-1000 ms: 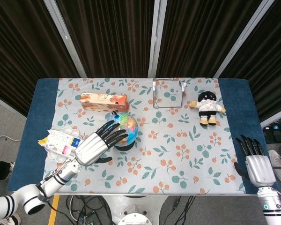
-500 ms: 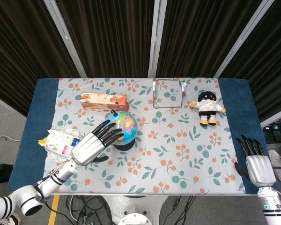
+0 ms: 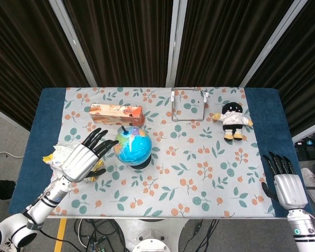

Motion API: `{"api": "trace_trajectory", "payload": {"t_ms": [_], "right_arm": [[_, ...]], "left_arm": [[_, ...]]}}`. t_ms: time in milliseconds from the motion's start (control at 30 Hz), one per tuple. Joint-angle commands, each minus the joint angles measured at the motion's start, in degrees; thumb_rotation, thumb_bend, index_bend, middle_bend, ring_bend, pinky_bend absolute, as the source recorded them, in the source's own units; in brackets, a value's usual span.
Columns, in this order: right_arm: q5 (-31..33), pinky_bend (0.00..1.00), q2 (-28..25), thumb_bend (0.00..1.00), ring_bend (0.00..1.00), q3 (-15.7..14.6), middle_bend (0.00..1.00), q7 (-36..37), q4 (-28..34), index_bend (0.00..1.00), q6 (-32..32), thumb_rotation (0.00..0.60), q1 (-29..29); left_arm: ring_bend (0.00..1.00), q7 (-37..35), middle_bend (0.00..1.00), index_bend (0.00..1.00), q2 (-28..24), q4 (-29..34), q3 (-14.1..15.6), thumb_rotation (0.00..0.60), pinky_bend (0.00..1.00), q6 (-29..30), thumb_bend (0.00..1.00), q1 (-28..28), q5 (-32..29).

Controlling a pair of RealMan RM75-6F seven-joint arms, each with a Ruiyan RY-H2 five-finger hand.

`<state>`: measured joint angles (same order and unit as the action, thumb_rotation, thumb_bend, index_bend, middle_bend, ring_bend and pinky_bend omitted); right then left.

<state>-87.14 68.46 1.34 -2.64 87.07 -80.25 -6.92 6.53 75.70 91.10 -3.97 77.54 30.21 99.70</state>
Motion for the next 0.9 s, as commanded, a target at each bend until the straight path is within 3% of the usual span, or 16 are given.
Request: {"api": "trace_trajectory", "payload": {"t_ms": [33, 233, 567, 900], "right_arm": [[-0.01, 0.0, 0.0, 0.3, 0.0, -0.01, 0.0, -0.05, 0.02, 0.0, -0.01, 0.6, -0.01], [0.12, 0.0, -0.05, 0.3, 0.0, 0.0, 0.0, 0.18, -0.13, 0.0, -0.04, 0.6, 0.07], [0.2, 0.0, -0.14, 0.3, 0.0, 0.07, 0.0, 1.47, -0.76, 0.0, -0.22, 0.6, 0.18], [0.11, 0.0, -0.15, 0.3, 0.0, 0.09, 0.0, 2.25, -1.32, 0.0, -0.35, 0.6, 0.25]], "left_arm": [[0.0, -0.5, 0.2, 0.11, 0.23, -0.23, -0.15, 0.6, 0.0, 0.8, 0.06, 0.13, 0.86], [0.0, -1.06, 0.12, 0.11, 1.81, -0.64, -0.42, 0.6, 0.0, 1.7, 0.06, 1.69, 3.94], [0.0, -0.22, 0.12, 0.11, 5.19, -0.95, -1.68, 0.6, 0.0, -3.9, 0.06, 6.42, 3.56], [0.0, 0.58, 0.12, 0.11, 4.5, -1.09, 0.01, 0.6, 0.0, -3.96, 0.06, 5.53, 2.26]]}}
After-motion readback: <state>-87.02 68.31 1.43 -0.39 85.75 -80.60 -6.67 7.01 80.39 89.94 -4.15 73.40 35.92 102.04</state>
